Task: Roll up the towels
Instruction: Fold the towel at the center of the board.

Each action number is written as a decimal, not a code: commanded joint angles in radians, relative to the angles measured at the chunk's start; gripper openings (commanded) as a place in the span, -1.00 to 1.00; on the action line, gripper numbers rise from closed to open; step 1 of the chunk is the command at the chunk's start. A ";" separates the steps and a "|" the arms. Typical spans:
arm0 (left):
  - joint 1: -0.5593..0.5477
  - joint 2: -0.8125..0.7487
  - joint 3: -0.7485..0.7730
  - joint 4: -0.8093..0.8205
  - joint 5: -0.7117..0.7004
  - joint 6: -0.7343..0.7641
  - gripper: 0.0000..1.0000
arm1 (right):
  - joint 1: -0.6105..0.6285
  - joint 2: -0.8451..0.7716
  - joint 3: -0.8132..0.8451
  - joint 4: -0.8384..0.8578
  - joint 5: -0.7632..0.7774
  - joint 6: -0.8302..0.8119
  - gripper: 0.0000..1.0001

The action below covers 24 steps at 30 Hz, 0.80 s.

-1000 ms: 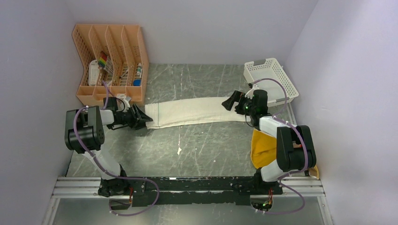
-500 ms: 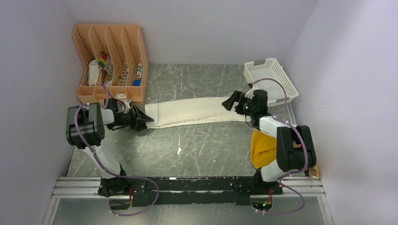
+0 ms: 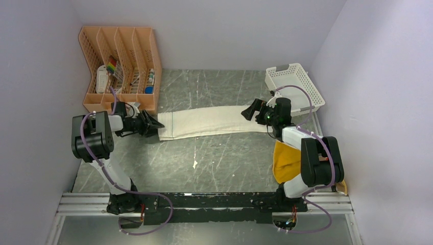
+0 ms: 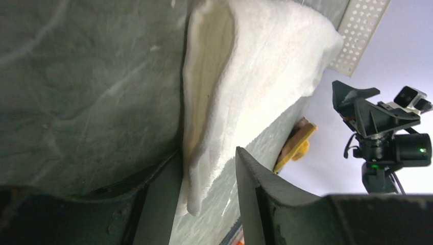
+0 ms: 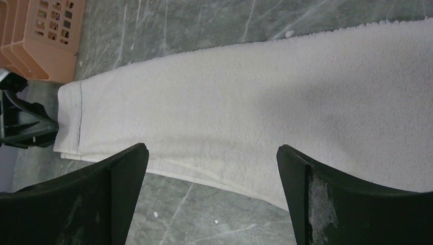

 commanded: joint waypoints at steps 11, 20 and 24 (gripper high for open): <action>0.014 0.025 -0.053 0.098 -0.133 0.008 0.10 | 0.006 -0.014 -0.010 0.010 -0.011 -0.023 0.99; 0.015 0.030 -0.079 0.152 -0.121 -0.041 -0.59 | 0.007 -0.021 0.001 -0.009 -0.013 -0.031 0.99; 0.018 -0.015 -0.059 0.099 -0.179 -0.009 -0.86 | 0.005 -0.027 -0.001 -0.020 -0.015 -0.042 0.99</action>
